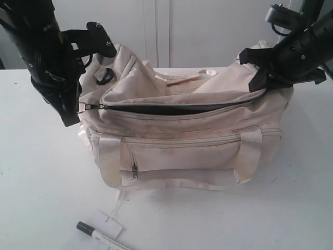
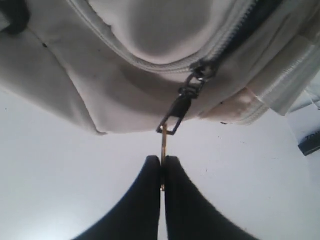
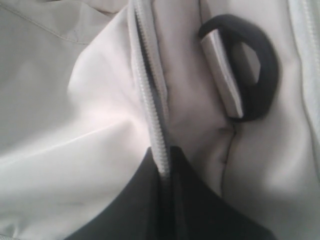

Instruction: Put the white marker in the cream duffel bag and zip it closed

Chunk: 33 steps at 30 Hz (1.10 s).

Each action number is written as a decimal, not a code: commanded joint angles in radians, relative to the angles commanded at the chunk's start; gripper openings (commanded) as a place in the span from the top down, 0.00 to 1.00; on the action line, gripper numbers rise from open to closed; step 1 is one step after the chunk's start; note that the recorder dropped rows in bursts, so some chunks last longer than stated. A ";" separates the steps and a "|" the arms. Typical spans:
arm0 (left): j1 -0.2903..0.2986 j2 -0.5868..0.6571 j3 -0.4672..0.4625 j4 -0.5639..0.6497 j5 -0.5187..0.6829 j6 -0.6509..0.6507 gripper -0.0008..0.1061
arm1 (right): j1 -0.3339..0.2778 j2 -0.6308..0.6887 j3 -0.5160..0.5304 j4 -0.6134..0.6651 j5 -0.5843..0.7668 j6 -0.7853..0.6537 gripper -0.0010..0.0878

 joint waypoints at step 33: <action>0.082 0.000 0.000 -0.076 -0.074 -0.084 0.99 | 0.000 0.000 0.000 -0.095 -0.039 0.031 0.92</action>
